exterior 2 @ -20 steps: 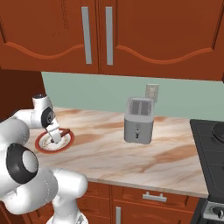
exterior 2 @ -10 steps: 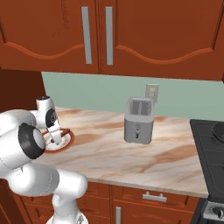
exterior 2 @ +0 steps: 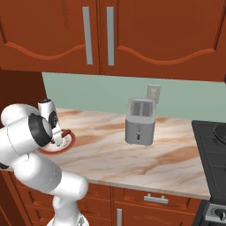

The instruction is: Place the cold items (peach and lime) from the fridge in one tupperware on the dining counter. Place the warm items (kebab skewer and hot dog) in the stove area in another tupperware.

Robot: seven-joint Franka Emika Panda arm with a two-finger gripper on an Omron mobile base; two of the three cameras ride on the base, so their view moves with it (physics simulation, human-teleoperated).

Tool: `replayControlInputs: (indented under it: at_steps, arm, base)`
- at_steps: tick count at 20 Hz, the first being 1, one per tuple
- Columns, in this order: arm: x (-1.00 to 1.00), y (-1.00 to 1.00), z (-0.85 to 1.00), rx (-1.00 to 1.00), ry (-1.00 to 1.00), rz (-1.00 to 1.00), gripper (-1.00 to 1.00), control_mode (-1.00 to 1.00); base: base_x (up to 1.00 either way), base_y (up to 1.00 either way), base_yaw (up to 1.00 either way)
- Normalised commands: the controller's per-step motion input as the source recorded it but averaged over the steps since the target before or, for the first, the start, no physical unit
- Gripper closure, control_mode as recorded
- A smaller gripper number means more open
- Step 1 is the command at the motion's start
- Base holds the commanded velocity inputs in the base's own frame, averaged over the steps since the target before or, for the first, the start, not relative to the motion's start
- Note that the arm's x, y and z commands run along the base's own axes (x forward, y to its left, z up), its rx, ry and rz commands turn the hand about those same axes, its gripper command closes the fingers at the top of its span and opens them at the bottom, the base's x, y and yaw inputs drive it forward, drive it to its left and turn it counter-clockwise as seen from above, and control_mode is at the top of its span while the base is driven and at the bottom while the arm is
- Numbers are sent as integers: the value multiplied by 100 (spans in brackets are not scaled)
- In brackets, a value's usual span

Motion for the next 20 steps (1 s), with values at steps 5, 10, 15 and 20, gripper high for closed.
replayControlInputs:
  at_steps: [5, 10, 15, 20]
  arm:
    - [12, 4, -22, 0, 0, 0, 100, -100]
    - [0, 2, -23, 0, 0, 0, 100, -100]
    - [-2, 0, -3, 0, -2, -1, 100, -100]
    - [-24, -6, 43, 0, -4, 0, 100, -100]
  base:
    - [0, 0, 0]
    - [0, 0, 0]
    - [0, 0, 0]
    - [0, 0, 0]
